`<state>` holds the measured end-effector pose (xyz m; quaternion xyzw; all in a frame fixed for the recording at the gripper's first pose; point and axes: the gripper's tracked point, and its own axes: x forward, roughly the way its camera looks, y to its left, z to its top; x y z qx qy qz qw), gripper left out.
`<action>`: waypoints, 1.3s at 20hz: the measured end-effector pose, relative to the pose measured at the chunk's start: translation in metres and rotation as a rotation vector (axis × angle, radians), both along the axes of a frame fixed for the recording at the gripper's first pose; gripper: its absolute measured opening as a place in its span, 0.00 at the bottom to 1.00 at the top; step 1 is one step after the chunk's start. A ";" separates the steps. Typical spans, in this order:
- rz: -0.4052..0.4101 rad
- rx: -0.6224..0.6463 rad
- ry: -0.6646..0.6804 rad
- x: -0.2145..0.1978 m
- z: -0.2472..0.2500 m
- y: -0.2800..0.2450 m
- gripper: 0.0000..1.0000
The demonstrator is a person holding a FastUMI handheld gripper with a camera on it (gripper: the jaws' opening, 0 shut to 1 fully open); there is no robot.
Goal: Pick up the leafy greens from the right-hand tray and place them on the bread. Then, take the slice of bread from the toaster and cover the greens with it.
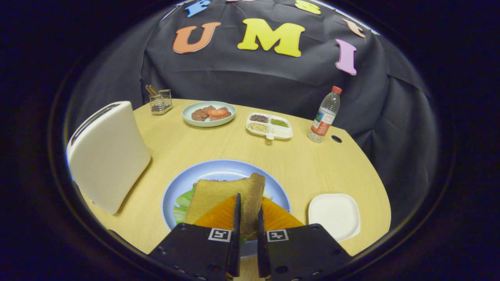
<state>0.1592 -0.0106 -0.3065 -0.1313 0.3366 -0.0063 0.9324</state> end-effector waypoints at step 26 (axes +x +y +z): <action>-0.022 0.141 -0.500 -0.124 0.186 0.002 0.96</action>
